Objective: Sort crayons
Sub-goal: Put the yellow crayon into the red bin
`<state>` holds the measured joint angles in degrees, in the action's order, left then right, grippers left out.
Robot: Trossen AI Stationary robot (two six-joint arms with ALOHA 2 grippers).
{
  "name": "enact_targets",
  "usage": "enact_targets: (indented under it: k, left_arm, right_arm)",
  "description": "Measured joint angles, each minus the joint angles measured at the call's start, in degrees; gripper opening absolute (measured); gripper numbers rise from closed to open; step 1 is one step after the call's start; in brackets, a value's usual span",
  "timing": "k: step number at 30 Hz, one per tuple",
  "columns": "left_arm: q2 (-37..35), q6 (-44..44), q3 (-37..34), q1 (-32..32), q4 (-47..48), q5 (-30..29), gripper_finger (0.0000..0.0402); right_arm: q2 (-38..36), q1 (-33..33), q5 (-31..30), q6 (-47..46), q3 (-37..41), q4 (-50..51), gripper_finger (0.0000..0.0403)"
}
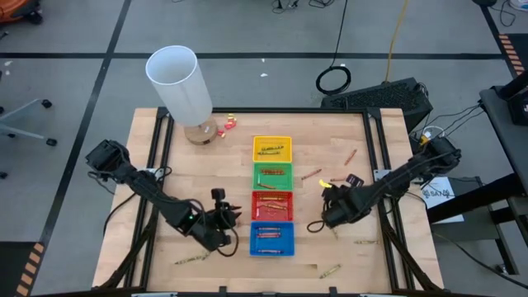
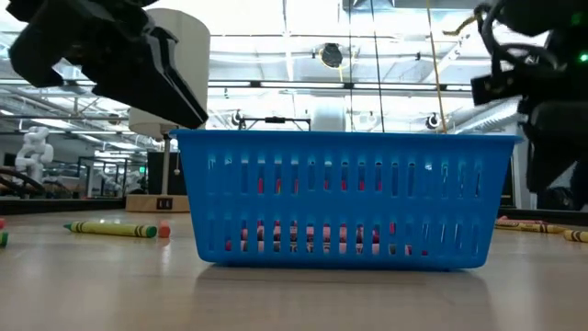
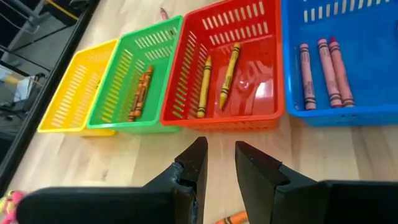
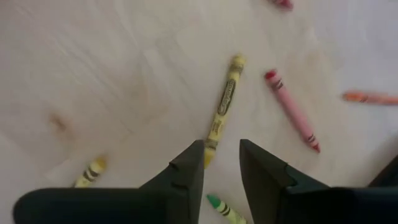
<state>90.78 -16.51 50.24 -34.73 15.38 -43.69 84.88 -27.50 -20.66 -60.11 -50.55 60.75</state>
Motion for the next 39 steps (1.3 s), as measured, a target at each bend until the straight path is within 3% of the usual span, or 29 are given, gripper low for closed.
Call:
enact_targets:
  k: [8, 14, 21, 30, 39]
  left_arm:
    - [0.0, 3.6, 0.0, 3.4, -1.8, 0.2, 0.0085]
    - [0.0, 4.0, 0.0, 5.8, -2.0, 3.6, 0.0085]
    - [0.0, 3.9, 0.0, 6.7, -2.0, 4.5, 0.0085]
    - [0.0, 3.3, 0.0, 6.6, -2.0, 4.5, 0.0085]
    - [0.0, 3.1, 0.0, 6.6, -2.0, 4.5, 0.0085]
  right_arm:
    - [0.0, 5.0, 4.4, 2.8, 6.9, -8.6, 0.0146]
    - [-0.1, 6.9, 4.4, 4.1, 9.7, -12.1, 0.0150]
    - [-0.2, 7.7, 5.6, 6.3, 11.1, -15.9, 0.0115]
    - [-0.2, 7.8, 7.7, 10.7, 11.1, -17.5, 0.0009]
    - [0.2, 5.5, 7.5, 13.1, 7.2, -15.5, 0.0011]
